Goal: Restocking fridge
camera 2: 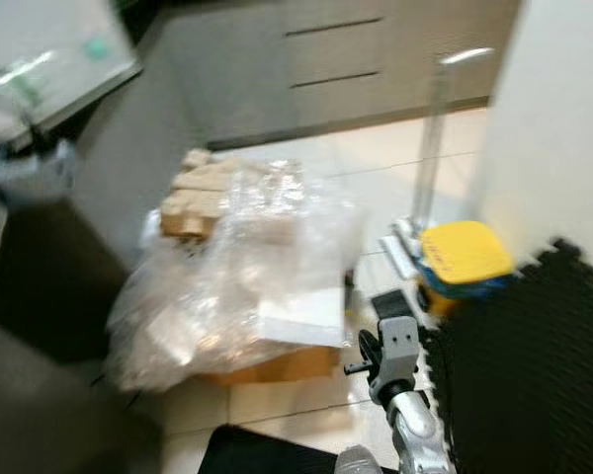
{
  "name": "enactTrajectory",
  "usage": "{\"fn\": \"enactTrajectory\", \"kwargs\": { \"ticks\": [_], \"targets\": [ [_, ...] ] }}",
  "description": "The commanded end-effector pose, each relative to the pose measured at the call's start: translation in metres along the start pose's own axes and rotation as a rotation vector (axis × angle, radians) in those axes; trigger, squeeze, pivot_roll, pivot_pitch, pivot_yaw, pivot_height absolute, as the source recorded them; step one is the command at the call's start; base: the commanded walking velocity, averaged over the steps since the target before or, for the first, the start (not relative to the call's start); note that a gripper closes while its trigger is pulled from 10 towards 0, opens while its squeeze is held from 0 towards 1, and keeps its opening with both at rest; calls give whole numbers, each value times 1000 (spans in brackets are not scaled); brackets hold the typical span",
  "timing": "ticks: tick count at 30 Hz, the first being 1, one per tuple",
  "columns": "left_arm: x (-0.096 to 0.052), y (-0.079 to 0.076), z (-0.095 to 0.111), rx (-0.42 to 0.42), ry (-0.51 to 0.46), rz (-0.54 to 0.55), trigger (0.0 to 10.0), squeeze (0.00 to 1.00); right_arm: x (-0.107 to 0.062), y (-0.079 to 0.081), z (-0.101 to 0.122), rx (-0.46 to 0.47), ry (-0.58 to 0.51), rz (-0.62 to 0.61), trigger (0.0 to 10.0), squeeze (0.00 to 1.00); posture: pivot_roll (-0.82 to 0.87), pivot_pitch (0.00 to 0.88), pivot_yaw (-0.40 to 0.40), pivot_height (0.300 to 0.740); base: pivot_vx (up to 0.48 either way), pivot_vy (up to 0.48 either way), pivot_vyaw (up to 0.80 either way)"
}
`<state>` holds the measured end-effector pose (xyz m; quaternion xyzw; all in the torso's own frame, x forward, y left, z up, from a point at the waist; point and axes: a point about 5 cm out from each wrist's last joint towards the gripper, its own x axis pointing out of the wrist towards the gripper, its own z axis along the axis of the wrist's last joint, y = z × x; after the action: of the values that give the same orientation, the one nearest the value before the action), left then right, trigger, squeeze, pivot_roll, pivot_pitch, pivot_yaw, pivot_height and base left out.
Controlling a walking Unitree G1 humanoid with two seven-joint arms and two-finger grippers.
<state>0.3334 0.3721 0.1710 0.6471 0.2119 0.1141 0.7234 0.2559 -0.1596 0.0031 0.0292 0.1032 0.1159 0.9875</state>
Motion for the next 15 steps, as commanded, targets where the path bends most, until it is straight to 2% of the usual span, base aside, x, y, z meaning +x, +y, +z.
{"fn": "enactTrajectory", "kwargs": {
  "ticks": [1, 2, 3, 4, 5, 6, 8, 9, 10, 13, 14, 15],
  "targets": [
    [-5, -34, 20, -29, -109, -83, 10000, 0, 0, 11, -6, 17, 22, 27, 10000, 0, -154, 162, 60, 740, 0, 0, 0],
    [-11, -57, 43, -48, -246, -127, 10000, 0, -1, 13, -7, 16, 24, 37, 10000, 0, -156, 162, 57, 740, 0, 0, 0],
    [-18, -72, 58, -66, -338, -156, 10000, 0, -1, 15, -7, 15, 25, 42, 10000, 0, -156, 162, 57, 740, 0, 0, 0],
    [-18, -72, 58, -66, -338, -156, 10000, 0, -1, 15, -7, 15, 25, 42, 10000, 0, -156, 162, 57, 740, 0, 0, 0],
    [-34, -98, 87, -133, -508, -207, 10000, 0, -2, 17, -8, 15, 25, 48, 10000, 0, -157, 165, 53, 740, 0, 0, 0],
    [-34, -98, 87, -133, -508, -207, 10000, 0, -2, 17, -8, 15, 25, 48, 10000, 0, -157, 165, 53, 740, 0, 0, 0],
    [-61, -129, 119, -227, -672, -245, 10000, 0, -3, 19, -9, 16, 27, 53, 10000, 0, -153, 168, 48, 740, 0, 0, 0],
    [-61, -129, 119, -227, -672, -245, 10000, 0, -3, 19, -9, 16, 27, 53, 10000, 0, -153, 168, 48, 740, 0, 0, 0],
    [-71, -138, 126, -264, -702, -256, 10000, 0, -3, 19, -9, 17, 28, 55, 10000, 0, -151, 169, 48, 740, 0, 0, 0],
    [-78, -150, 127, -306, -676, -293, 10000, 0, -3, 20, -10, 16, 33, 61, 10000, 0, -144, 169, 46, 740, 0, 0, 0],
    [-79, -156, 124, -341, -635, -323, 10000, 0, -2, 20, -10, 14, 34, 64, 10000, 0, -143, 168, 45, 740, 0, 0, 0],
    [-79, -156, 124, -341, -635, -323, 10000, 0, -2, 20, -10, 14, 34, 64, 10000, 0, -143, 168, 45, 740, 0, 0, 0]
  ]
}}
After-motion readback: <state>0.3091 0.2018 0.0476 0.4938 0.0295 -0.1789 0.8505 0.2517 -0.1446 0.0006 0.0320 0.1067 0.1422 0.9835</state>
